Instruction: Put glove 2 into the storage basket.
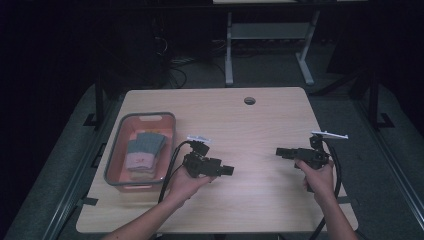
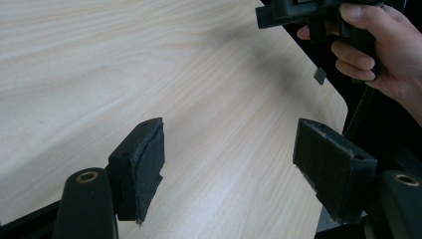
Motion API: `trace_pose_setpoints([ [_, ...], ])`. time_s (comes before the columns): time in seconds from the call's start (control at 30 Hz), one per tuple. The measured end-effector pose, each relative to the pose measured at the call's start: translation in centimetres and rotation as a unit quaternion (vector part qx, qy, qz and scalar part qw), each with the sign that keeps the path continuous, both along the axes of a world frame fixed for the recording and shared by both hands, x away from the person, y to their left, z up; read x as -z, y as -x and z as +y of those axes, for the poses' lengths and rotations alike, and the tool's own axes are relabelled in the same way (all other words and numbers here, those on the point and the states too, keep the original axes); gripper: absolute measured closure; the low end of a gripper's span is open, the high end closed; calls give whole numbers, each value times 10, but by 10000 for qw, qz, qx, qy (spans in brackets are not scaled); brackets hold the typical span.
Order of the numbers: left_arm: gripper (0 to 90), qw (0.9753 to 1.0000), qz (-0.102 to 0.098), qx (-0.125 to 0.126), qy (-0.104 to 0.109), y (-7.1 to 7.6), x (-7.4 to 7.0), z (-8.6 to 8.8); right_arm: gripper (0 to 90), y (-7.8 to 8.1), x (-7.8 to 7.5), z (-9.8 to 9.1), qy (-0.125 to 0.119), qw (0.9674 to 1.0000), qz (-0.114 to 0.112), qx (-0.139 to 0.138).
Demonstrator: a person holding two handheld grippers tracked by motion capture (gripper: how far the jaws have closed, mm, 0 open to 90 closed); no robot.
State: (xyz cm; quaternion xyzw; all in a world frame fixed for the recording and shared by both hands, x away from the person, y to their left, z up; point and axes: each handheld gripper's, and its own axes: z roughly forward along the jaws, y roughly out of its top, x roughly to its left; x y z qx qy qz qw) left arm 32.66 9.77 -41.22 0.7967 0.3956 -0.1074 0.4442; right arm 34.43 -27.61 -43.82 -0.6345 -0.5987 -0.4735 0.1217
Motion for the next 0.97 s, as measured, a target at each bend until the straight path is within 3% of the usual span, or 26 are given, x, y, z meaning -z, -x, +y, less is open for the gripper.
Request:
trace_pose_setpoints([
  [0.17, 283, 10000, -77, 9, -34, 8, 6, -2, 481, 5, 7, -6, 11, 10000, 40, 30],
  [0.47, 279, 9999, 53, 150, -29, 17, 19, -8, 468, 14, 14, -14, -37, 9999, 88, 51],
  [0.73, 279, 9999, 41, 158, -9, 22, 26, -6, 454, 24, 22, -15, -27, 9999, 169, 23],
  [0.97, 279, 9998, 66, 192, 4, 31, 31, -3, 442, 34, 21, -14, 82, 10000, 3, -1],
])
